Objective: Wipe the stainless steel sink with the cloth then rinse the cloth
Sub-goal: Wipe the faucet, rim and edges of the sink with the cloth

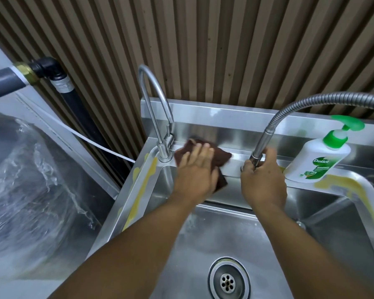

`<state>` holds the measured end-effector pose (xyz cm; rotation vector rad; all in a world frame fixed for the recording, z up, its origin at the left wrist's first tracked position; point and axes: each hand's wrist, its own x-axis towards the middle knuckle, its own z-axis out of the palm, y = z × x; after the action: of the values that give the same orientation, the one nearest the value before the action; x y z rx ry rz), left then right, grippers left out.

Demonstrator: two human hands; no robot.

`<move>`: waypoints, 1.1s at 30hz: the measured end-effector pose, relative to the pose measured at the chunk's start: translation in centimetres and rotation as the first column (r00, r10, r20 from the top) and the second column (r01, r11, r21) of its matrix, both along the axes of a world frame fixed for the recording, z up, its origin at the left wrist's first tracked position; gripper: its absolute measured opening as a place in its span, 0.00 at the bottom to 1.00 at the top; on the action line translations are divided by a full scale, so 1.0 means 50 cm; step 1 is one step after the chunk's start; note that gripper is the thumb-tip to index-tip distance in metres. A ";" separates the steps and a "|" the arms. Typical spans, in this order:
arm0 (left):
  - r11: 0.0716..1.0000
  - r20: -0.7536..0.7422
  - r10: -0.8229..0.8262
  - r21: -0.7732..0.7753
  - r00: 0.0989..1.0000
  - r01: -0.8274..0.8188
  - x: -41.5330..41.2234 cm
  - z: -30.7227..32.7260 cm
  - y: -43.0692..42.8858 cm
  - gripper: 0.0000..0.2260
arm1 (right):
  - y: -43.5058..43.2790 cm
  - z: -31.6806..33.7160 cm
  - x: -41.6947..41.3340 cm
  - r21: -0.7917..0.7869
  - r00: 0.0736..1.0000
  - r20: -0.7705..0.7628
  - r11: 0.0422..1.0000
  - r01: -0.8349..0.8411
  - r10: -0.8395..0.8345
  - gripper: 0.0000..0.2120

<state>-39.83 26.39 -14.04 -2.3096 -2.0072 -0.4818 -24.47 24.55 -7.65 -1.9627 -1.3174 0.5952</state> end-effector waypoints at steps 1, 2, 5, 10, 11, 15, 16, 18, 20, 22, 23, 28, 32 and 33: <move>0.996 -0.002 0.086 -0.027 0.996 -0.086 -0.022 0.000 -0.002 0.33 | 0.000 0.000 0.001 -0.006 1.000 0.001 1.000 -0.002 0.002 0.08; 0.987 -0.008 0.151 -0.048 0.988 -0.151 -0.037 0.000 -0.002 0.34 | -0.001 0.001 0.002 -0.012 1.000 0.004 1.000 -0.005 0.005 0.08; 0.959 0.023 0.280 -0.046 0.960 -0.279 -0.015 -0.004 -0.007 0.34 | -0.002 0.002 0.002 -0.007 1.000 0.009 1.000 -0.012 0.012 0.08; 0.989 0.210 -0.063 0.147 0.976 0.032 0.083 -0.052 -0.065 0.26 | -0.001 0.002 0.000 0.007 0.999 0.030 1.000 -0.014 0.014 0.07; 0.984 0.331 -0.063 0.180 0.942 0.003 0.091 -0.056 -0.073 0.25 | -0.001 -0.001 0.001 0.006 0.999 0.039 1.000 -0.022 0.021 0.07; 0.882 0.919 0.258 -0.098 0.298 -0.461 0.108 -0.033 -0.105 0.26 | 0.002 -0.005 0.003 0.006 0.999 0.033 1.000 -0.020 0.020 0.07; 0.792 0.942 0.335 -0.279 0.004 -0.543 0.107 -0.014 -0.109 0.26 | 0.004 -0.006 0.003 0.008 0.999 0.033 1.000 -0.021 0.021 0.07; 0.623 0.797 0.340 -0.589 -0.500 -0.514 0.095 0.008 -0.096 0.20 | 0.004 -0.009 0.004 0.014 0.999 0.033 0.999 -0.028 0.028 0.08; 0.621 0.637 0.272 -0.689 -0.721 -0.375 0.088 0.020 -0.065 0.17 | 0.004 -0.011 0.005 0.017 0.999 0.026 0.999 -0.032 0.031 0.07; 0.659 0.565 0.279 -0.701 -0.777 -0.273 0.100 0.023 -0.035 0.16 | 0.006 -0.013 0.005 0.020 1.000 0.016 0.999 -0.026 0.026 0.07; 0.661 0.526 0.320 -0.720 -0.788 -0.212 0.113 0.028 -0.031 0.16 | 0.007 -0.014 0.004 0.023 1.000 0.012 0.999 -0.024 0.024 0.08; 0.736 0.440 0.452 -0.676 -0.776 0.046 0.132 0.067 -0.043 0.16 | 0.006 -0.010 0.005 0.025 1.000 -0.008 0.999 -0.026 0.027 0.07; 0.794 0.479 0.389 -0.607 -0.787 0.023 0.085 0.095 -0.038 0.12 | 0.005 -0.009 0.005 0.018 1.000 0.000 1.000 -0.024 0.024 0.07; 0.791 0.496 0.386 -0.611 -0.778 0.003 0.077 0.094 -0.039 0.11 | 0.006 -0.009 0.004 0.018 1.000 0.001 1.000 -0.025 0.025 0.07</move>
<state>-36.01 24.46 -9.33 -0.2285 1.0807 1.4740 -24.26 24.83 -8.10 -1.9345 -1.3455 0.5922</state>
